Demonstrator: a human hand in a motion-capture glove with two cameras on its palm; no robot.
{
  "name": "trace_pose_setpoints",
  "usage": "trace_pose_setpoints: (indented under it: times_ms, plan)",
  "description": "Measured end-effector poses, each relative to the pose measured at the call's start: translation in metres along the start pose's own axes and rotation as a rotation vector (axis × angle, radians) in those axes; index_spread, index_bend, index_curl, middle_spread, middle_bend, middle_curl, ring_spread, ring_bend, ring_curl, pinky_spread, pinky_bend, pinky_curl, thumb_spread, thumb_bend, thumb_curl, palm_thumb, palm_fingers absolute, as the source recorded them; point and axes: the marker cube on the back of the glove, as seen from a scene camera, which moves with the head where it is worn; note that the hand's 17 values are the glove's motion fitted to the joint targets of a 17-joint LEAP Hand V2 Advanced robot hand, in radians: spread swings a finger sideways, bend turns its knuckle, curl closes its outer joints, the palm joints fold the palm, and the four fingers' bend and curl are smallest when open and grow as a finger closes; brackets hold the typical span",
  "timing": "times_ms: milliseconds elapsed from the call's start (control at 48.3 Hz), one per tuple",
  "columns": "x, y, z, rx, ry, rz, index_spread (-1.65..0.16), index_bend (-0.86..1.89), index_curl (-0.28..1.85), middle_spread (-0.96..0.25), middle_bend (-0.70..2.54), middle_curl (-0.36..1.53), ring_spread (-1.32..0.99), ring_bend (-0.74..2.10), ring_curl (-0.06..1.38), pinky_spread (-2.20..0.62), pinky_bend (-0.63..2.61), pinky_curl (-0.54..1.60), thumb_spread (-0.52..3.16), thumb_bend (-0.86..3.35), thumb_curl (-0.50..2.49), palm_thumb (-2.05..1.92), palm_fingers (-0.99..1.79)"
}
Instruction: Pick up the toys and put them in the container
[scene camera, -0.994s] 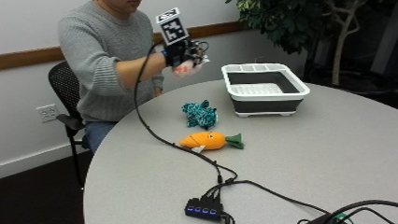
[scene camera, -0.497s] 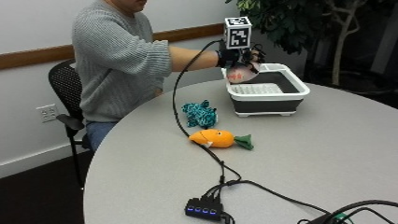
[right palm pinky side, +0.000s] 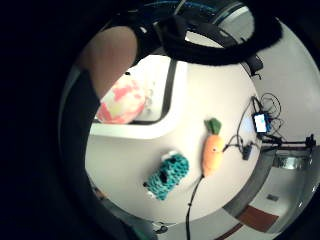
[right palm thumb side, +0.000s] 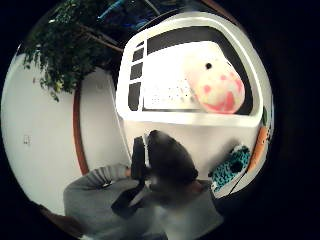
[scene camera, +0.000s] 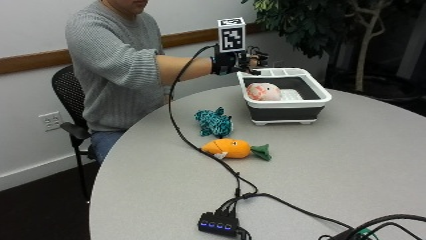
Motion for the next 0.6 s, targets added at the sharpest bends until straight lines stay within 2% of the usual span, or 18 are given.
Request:
trace_pose_setpoints:
  times_ms: [228,394,601]
  plan:
    - [0.095,0.055,-0.018,0.005,0.065,0.140,-0.34,0.13,0.35,-0.14,0.12,0.29,-0.10,0.19,0.36,0.04,0.98,0.37,1.26,-0.05,0.37,-0.06,-0.18]
    - [0.179,0.094,-0.030,0.015,0.016,0.348,-0.34,0.14,0.33,-0.14,0.12,0.27,-0.11,0.19,0.36,0.04,0.96,0.36,1.29,-0.04,0.33,-0.05,-0.15]
    - [0.211,0.099,-0.008,-0.002,-0.043,0.401,-0.35,0.14,0.31,-0.14,0.13,0.25,-0.11,0.20,0.37,0.05,0.97,0.36,1.32,-0.03,0.31,-0.03,-0.11]
